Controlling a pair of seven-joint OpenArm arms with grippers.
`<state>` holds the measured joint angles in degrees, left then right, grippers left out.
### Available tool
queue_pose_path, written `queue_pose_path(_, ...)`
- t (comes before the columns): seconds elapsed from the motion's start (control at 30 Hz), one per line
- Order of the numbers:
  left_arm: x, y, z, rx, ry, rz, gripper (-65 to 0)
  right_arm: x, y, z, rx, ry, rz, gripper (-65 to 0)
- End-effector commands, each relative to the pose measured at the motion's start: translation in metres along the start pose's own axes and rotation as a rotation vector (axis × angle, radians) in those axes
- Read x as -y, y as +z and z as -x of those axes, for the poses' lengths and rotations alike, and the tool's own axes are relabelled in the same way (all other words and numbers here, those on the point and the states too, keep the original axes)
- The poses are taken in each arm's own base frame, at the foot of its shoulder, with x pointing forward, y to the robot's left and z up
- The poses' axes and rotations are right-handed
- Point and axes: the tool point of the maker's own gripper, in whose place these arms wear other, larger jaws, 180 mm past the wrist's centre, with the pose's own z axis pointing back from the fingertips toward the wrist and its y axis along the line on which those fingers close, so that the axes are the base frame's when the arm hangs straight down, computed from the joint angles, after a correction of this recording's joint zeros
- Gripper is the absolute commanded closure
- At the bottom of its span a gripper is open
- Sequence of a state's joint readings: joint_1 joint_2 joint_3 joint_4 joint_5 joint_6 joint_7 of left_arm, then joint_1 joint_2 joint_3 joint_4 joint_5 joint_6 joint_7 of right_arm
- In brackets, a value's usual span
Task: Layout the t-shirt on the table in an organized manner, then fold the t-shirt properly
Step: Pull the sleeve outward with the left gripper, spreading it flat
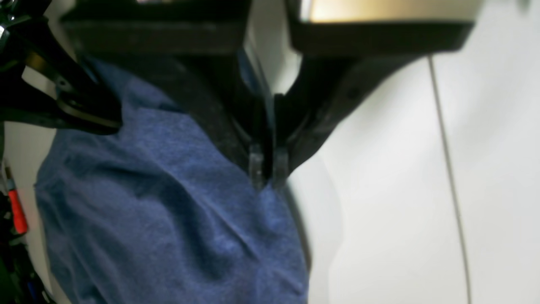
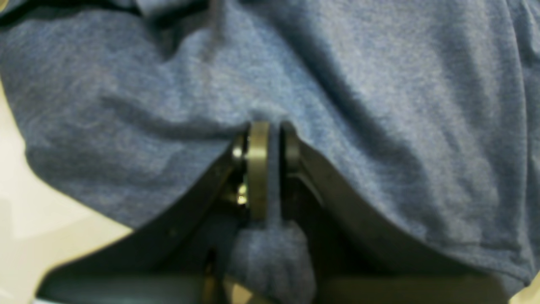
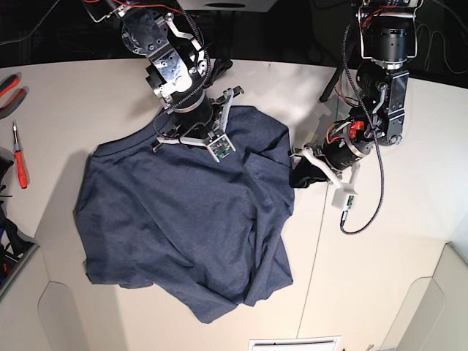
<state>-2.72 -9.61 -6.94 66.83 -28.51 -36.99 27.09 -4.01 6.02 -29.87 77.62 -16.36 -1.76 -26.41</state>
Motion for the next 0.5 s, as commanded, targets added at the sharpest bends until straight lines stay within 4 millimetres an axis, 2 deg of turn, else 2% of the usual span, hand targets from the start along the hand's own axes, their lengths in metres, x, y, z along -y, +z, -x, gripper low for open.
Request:
queue_pose_path(0.0,-0.001,0.006,-0.034,0.081,-0.036,0.019,0.0,0.002,0.001,0.030,-0.123,0.006,0.001,-4.4)
queue_pose_path(0.2,-0.008,0.026,-0.069,0.141,-0.065,0.004,0.0,0.002,0.001,0.030,-0.123,0.006,0.002,-4.4)
queue_pose_path(0.47,-0.022,0.033,-0.072,0.118,-0.124,-0.035,0.0,0.002,0.002,0.031,-0.127,0.006,0.002,-4.4)
